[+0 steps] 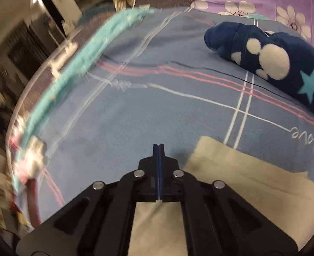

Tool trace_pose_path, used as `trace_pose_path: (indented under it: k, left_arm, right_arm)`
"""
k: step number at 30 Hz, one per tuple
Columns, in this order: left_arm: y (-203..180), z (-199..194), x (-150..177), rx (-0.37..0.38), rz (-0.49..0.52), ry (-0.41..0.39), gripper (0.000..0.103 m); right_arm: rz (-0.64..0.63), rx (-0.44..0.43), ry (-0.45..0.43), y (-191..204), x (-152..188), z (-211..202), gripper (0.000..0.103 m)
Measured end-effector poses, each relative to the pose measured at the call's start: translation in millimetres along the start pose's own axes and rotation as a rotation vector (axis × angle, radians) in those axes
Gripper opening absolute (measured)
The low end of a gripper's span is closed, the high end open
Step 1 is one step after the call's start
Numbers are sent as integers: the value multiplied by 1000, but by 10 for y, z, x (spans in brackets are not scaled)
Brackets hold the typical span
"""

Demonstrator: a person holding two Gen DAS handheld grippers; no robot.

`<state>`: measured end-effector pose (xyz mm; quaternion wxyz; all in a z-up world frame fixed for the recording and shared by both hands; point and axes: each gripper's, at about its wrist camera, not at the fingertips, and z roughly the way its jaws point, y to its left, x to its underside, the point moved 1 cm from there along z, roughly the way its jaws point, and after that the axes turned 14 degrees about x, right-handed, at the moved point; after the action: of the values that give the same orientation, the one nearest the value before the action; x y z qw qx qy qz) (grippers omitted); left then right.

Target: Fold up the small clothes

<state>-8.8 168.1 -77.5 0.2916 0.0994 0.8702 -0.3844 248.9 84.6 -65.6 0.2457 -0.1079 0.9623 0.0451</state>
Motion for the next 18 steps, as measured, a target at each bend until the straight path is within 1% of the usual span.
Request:
trace_pose_path:
  k: [2,4,5,6,7,8,9,11,12,13,14,16,17,18]
  left_arm:
    - [-9,-49,56,-11,-1,-6,8]
    - [6,-110,102,-12,-13,-13,8]
    - [21,-145,127,-10,-23,-20,8]
    - [34,-171,141,-10,-32,-27,8]
    - [46,-199,157,-17,-40,-35,8]
    - [98,-188,117,-32,-42,-38,8]
    - [104,-215,114,-51,-39,-43,8]
    - [123,-278,118,-77,-33,-62,8]
    - [129,-309,108,-100,-32,-72,8]
    - [144,-351,95,-133,-30,-82,8]
    - [157,-376,83,-147,-33,-90,8]
    - [199,-460,35,-164,-51,-113,8]
    - [225,-506,9,-173,-62,-128,10]
    - [236,-550,0,-181,-70,-142,14]
  right_arm:
    - [-31,43,12,-37,38,-35,1]
    - [-70,67,-33,-97,164,-238,7]
    - [-109,83,-74,-117,288,-411,14]
    - [-139,94,-107,-132,418,-570,25]
    - [-157,101,-129,-144,523,-679,30]
    - [-192,109,-164,-158,738,-871,36]
    - [-216,108,-178,-185,862,-986,41]
    - [-259,110,-193,-169,1211,-1188,46]
    - [-296,112,-192,-117,1453,-1277,48]
    - [-346,123,-187,-30,1685,-1336,49]
    - [-388,134,-189,55,1851,-1381,50]
    - [-524,167,-217,329,2292,-1469,53]
    - [-587,191,-237,465,2458,-1483,54]
    - [-637,226,-247,579,2583,-1456,57]
